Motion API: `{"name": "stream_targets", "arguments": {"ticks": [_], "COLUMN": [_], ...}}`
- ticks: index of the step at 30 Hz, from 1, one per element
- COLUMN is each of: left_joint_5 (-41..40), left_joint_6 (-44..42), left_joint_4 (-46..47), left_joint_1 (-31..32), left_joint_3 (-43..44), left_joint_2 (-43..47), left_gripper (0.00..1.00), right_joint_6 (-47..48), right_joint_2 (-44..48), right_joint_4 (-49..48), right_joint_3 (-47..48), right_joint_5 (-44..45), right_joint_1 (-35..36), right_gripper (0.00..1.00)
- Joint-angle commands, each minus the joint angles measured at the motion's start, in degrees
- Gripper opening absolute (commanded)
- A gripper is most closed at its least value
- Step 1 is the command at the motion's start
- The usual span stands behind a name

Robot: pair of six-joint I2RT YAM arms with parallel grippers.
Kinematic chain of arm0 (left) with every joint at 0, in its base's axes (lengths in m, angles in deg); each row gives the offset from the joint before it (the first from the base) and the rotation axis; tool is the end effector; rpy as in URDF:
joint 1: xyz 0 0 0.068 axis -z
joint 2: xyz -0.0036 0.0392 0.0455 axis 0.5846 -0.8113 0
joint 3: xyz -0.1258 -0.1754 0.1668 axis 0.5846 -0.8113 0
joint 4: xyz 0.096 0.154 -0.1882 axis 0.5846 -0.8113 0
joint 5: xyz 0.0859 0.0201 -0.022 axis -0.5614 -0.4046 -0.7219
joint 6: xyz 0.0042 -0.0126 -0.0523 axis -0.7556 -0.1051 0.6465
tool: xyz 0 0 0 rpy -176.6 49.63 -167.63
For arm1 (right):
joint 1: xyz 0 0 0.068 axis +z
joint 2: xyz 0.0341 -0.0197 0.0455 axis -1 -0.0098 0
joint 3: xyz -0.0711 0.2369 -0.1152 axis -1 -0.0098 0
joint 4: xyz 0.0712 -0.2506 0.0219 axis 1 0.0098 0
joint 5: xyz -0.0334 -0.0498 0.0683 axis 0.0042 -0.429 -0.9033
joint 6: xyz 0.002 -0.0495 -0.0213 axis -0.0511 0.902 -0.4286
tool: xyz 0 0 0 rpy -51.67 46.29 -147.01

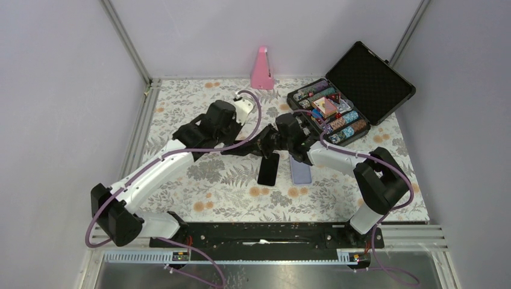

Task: Take the phone out of the phone case
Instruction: Remove the phone case from the phone, then place the phone case at the center of the board.

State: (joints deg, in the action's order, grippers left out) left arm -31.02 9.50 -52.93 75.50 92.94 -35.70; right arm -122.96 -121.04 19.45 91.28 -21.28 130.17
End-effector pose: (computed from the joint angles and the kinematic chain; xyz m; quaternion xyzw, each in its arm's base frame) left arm 0.2229 -0.1769 0.3383 0.3188 0.8434 -0.0451 0.4301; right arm 0.2713 0.2525 0.2277 0.2207 0.7975 0.5558 0.0797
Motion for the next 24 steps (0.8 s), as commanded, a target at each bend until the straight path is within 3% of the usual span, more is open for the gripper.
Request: {"name": "stream_targets", "arguments": {"ticks": [1, 5, 12, 18, 21, 24], "left_joint_5": [-3.10, -6.74, -11.93, -16.56, -18.20, -18.53], "left_joint_6": [1.74, 1.43, 2.46, 1.72, 2.05, 4.19], "left_joint_4": [-0.40, -0.54, -0.90, 3.03, 0.61, -2.91], "left_joint_1": [-0.09, -0.42, -5.76, -7.03, -7.03, -7.03], "left_joint_3": [5.13, 6.02, 6.96, 3.82, 3.40, 2.48], "left_joint_2": [2.08, 6.26, 14.04, 20.67, 19.94, 18.48], "left_gripper": [0.00, 0.00, 0.00, 0.00, 0.00, 0.00], "right_joint_6": [1.67, 5.64, 19.78, 25.16, 26.39, 27.73], "right_joint_2": [3.10, 2.36, 4.52, -4.11, -10.77, -16.40], "right_joint_4": [-7.46, -8.90, 0.91, 6.50, 7.64, 8.62], "right_joint_3": [-0.28, -1.80, 0.10, 14.19, 20.32, 24.70], "right_joint_5": [-4.18, -5.99, -3.65, -2.95, -1.40, 2.14], "right_joint_1": [0.34, -0.70, -3.09, -3.11, -2.88, -2.73], "right_gripper": [0.00, 0.00, 0.00, 0.00, 0.00, 0.08]}}
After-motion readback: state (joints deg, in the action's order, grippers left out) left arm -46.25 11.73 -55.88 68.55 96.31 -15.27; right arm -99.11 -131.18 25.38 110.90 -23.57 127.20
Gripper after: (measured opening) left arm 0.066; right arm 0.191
